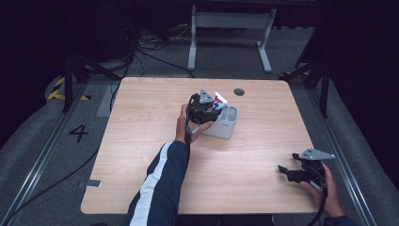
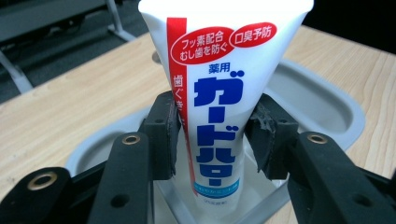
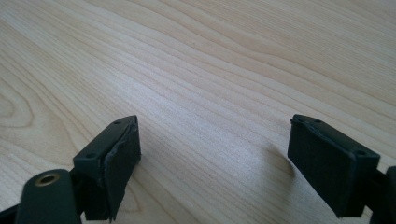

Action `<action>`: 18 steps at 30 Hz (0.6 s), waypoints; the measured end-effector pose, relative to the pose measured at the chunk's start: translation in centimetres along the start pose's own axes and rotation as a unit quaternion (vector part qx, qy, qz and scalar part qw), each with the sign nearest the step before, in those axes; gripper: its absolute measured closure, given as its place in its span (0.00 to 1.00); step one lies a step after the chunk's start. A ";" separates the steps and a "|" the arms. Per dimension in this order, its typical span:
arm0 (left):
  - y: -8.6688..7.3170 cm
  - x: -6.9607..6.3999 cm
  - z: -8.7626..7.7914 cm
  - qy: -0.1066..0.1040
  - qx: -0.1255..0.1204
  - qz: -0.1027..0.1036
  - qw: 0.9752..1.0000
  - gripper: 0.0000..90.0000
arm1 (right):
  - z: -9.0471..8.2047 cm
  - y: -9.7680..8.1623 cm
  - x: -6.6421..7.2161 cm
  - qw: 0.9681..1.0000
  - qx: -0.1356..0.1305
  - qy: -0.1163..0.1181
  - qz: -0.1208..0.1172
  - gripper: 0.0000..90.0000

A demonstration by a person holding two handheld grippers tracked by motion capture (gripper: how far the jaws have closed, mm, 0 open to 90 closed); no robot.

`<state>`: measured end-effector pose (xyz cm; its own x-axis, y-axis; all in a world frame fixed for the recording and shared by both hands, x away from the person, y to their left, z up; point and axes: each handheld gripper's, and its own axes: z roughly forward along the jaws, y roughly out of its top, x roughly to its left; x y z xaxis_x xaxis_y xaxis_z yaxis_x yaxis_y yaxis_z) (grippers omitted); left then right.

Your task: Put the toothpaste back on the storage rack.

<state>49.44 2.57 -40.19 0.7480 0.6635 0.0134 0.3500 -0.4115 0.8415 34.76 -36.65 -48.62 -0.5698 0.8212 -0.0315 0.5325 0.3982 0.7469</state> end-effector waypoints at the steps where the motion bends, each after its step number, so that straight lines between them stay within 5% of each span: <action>1: 0.0 0.0 0.1 -0.002 0.004 0.002 1.000 0.61 | 0.0 0.0 0.0 1.000 0.000 0.000 0.000 0.19; 9: 0.1 -0.2 0.1 0.001 0.008 0.002 1.000 0.57 | 0.0 0.0 0.0 1.000 0.000 -0.001 0.000 0.19; 18: 0.4 0.2 -0.7 0.011 -0.010 -0.021 1.000 0.44 | 0.0 0.0 0.0 1.000 0.000 0.000 0.000 0.19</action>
<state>49.32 2.93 -39.50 0.7201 0.6938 -0.0096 0.3687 -0.3709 0.8524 34.75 -36.65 -48.63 -0.5698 0.8212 -0.0318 0.5325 0.3984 0.7468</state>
